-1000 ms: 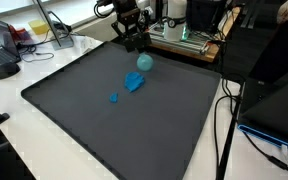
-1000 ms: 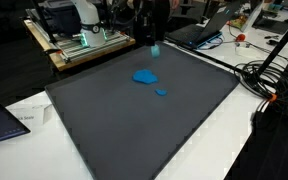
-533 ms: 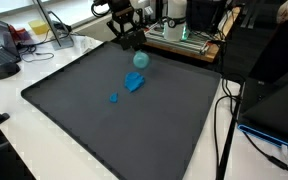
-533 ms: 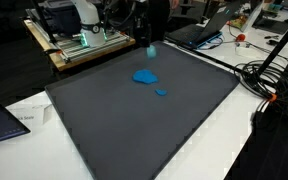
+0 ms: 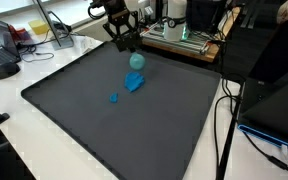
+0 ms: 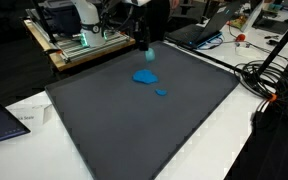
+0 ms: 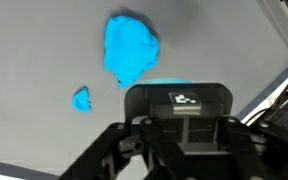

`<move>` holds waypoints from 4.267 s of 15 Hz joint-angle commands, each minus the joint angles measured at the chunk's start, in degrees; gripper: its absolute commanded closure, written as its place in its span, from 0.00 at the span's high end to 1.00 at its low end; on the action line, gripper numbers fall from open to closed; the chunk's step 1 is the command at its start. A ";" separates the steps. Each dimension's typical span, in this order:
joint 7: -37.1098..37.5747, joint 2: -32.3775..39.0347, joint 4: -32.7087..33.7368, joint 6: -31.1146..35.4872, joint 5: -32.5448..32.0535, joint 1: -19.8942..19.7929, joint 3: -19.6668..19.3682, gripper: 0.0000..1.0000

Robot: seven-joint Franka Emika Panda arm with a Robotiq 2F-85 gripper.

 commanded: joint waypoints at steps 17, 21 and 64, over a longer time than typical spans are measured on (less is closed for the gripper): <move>-20.40 9.18 9.06 -6.04 10.35 -9.10 -0.85 0.21; -23.84 9.70 9.88 -5.86 14.52 -10.62 -1.22 0.21; 22.28 11.98 9.69 -3.63 9.80 -11.73 -3.10 0.46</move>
